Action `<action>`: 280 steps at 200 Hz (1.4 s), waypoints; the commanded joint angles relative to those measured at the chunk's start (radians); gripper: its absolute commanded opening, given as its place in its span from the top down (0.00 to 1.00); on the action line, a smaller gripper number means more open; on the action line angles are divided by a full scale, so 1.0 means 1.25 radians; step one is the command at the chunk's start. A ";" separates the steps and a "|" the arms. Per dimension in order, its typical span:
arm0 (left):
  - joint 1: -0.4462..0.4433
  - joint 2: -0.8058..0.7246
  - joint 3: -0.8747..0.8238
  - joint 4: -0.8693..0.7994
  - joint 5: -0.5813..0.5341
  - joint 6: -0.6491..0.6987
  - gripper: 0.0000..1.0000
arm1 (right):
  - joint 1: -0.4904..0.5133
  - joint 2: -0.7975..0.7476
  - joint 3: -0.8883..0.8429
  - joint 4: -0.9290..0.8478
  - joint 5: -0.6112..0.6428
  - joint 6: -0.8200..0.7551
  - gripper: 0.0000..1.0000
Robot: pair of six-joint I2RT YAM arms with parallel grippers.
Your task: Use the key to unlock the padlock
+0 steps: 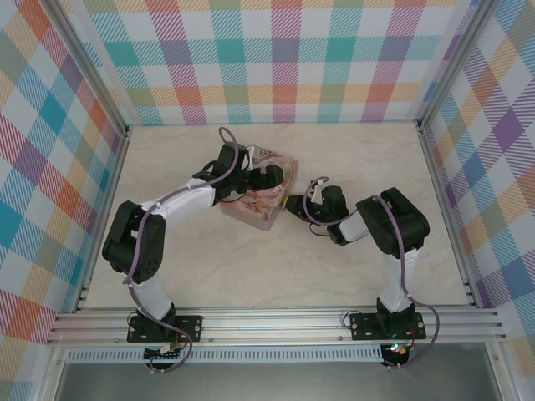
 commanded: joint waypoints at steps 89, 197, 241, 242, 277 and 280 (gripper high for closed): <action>0.140 0.124 0.146 -0.082 0.023 0.076 0.01 | 0.002 0.005 0.013 -0.189 0.050 -0.039 0.65; 0.140 0.164 0.138 -0.073 0.015 0.085 0.03 | -0.005 0.005 -0.012 -0.155 0.095 -0.073 0.89; 0.140 0.148 0.140 -0.072 0.033 0.096 0.03 | -0.035 0.004 -0.020 -0.066 0.027 -0.098 0.76; 0.140 0.149 0.141 -0.072 0.035 0.095 0.03 | -0.036 0.004 -0.020 -0.065 0.025 -0.099 0.75; 0.140 0.191 0.192 -0.100 0.083 0.112 0.03 | -0.045 -0.013 -0.014 -0.092 0.014 -0.108 0.69; 0.140 0.195 0.199 -0.108 0.081 0.118 0.03 | -0.047 -0.016 -0.016 -0.094 0.017 -0.109 0.69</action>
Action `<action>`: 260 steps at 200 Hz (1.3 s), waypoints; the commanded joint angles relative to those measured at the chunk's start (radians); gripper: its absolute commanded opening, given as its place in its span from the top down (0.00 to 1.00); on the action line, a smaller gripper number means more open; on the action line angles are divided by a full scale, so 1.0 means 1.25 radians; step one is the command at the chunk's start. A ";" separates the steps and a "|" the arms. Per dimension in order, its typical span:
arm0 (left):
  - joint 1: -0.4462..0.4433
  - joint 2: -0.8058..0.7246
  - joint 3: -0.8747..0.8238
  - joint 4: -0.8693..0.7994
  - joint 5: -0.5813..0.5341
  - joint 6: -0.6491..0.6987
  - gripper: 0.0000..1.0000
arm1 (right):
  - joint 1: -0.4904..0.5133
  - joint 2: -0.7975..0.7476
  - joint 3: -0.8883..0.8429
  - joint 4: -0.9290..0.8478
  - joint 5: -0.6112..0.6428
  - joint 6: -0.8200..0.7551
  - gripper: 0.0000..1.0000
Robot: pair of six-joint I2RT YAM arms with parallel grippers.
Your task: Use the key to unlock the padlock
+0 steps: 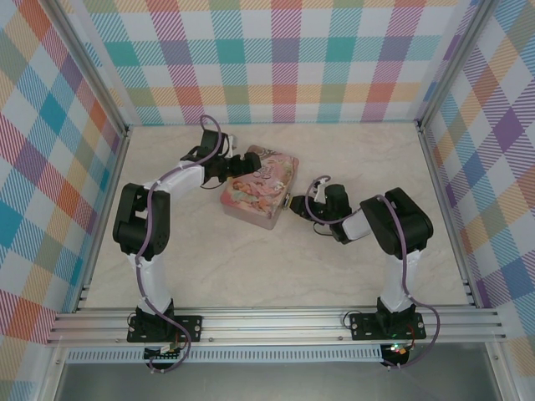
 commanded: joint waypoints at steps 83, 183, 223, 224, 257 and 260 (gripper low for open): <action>0.000 0.147 0.253 -0.177 -0.003 0.186 0.02 | -0.079 -0.136 -0.057 -0.170 -0.006 -0.102 0.52; -0.021 0.297 0.456 -0.300 0.088 0.331 0.23 | -0.038 -0.081 -0.045 -0.125 -0.070 -0.044 0.50; -0.034 0.315 0.472 -0.313 0.092 0.350 0.29 | -0.014 -0.034 -0.040 -0.069 -0.041 -0.004 0.51; -0.034 0.316 0.472 -0.312 0.092 0.350 0.29 | -0.014 -0.034 -0.039 -0.069 -0.039 -0.004 0.51; -0.040 0.325 0.480 -0.316 0.089 0.350 0.29 | -0.003 -0.040 -0.041 -0.094 -0.016 -0.001 0.52; -0.041 0.326 0.480 -0.316 0.088 0.348 0.29 | -0.002 -0.041 -0.044 -0.095 -0.015 0.000 0.52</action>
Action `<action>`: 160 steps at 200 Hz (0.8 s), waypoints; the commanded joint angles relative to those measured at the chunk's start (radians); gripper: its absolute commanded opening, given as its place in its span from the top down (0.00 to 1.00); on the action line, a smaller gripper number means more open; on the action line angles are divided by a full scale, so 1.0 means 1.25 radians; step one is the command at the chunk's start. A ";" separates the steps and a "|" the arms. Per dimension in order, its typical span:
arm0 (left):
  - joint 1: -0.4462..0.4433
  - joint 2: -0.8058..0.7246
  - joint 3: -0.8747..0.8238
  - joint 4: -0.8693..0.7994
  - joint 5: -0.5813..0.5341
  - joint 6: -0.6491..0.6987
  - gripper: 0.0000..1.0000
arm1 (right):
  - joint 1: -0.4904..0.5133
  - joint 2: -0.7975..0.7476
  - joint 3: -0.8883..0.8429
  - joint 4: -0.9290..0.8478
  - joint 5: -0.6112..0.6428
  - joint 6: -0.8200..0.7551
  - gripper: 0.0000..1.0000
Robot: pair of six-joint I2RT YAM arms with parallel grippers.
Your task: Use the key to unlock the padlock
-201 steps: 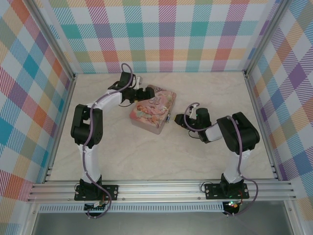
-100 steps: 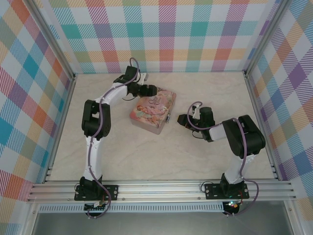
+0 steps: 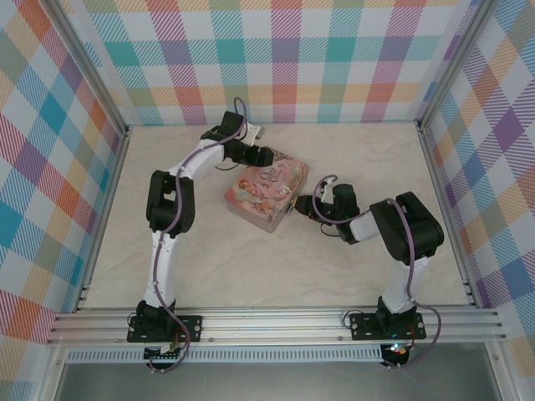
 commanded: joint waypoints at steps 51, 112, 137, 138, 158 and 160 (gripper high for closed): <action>-0.014 0.024 0.017 -0.046 0.007 0.012 0.29 | 0.033 0.052 -0.020 -0.022 0.007 0.039 0.61; -0.016 0.029 0.027 -0.053 0.021 0.017 0.30 | 0.052 0.115 0.029 0.042 -0.055 0.075 0.60; -0.019 0.037 0.034 -0.056 0.033 0.023 0.30 | 0.060 0.141 0.037 0.083 -0.070 0.086 0.61; -0.019 0.036 0.035 -0.056 0.034 0.024 0.30 | 0.060 0.142 0.038 0.083 -0.070 0.086 0.61; -0.021 0.052 0.050 -0.063 0.047 0.026 0.30 | 0.068 0.145 0.050 0.054 -0.050 0.071 0.61; -0.021 0.056 0.054 -0.064 0.049 0.026 0.30 | 0.070 0.145 0.050 0.050 -0.047 0.068 0.61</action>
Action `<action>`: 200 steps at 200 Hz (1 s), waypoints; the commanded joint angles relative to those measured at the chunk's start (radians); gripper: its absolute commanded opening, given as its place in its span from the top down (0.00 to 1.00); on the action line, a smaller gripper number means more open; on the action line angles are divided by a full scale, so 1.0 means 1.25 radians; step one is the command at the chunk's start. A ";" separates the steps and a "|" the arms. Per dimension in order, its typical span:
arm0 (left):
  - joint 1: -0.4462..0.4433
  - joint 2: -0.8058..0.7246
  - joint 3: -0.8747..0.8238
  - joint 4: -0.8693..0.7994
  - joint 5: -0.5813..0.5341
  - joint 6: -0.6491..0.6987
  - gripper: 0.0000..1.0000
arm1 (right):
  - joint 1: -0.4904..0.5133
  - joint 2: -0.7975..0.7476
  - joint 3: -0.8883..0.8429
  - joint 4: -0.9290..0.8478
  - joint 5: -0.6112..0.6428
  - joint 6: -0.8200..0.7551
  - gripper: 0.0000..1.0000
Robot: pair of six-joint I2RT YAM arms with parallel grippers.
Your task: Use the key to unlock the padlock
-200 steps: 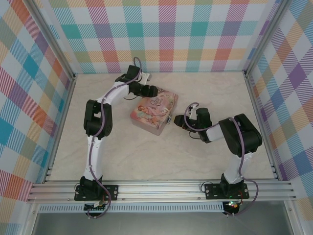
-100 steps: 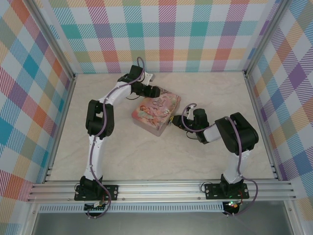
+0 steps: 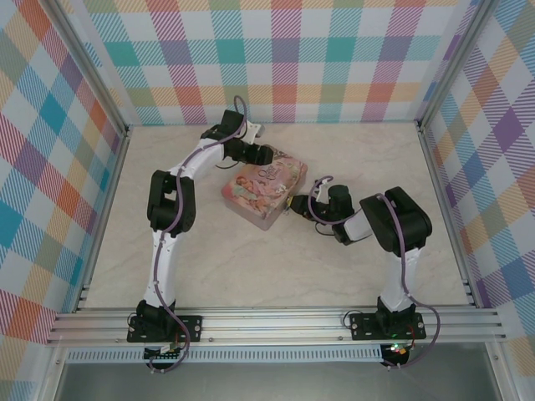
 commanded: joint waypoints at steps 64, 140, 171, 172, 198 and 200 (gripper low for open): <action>-0.023 0.097 0.095 -0.098 0.069 0.011 0.38 | 0.055 0.030 -0.032 -0.007 0.060 -0.030 0.58; -0.025 0.116 0.077 -0.105 0.080 0.012 0.41 | 0.061 0.080 -0.012 0.189 0.052 0.056 0.57; -0.025 0.117 0.069 -0.100 0.090 0.004 0.42 | 0.063 0.074 -0.017 0.238 0.062 0.074 0.59; -0.025 0.116 0.070 -0.100 0.089 0.004 0.42 | 0.063 0.074 -0.018 0.239 0.062 0.075 0.59; -0.026 0.109 0.054 -0.086 0.097 -0.006 0.42 | 0.064 0.066 -0.026 0.277 0.085 0.094 0.61; -0.026 0.110 0.051 -0.085 0.098 -0.007 0.42 | 0.064 0.066 -0.027 0.280 0.086 0.095 0.61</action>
